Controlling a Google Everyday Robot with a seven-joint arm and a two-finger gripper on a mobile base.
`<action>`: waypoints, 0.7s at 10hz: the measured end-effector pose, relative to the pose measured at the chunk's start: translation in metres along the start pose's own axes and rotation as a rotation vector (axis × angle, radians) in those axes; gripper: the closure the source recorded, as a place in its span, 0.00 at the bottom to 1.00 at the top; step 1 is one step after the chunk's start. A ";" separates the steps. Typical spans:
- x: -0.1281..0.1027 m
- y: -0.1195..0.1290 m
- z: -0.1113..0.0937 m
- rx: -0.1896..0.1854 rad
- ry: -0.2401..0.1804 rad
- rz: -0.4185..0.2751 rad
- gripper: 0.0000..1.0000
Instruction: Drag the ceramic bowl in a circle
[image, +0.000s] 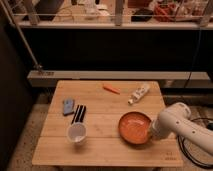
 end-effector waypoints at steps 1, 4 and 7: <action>0.015 0.000 -0.004 0.017 0.005 0.018 0.93; 0.039 -0.020 -0.006 0.043 0.001 0.021 0.93; 0.022 -0.062 0.005 0.042 -0.012 -0.036 0.93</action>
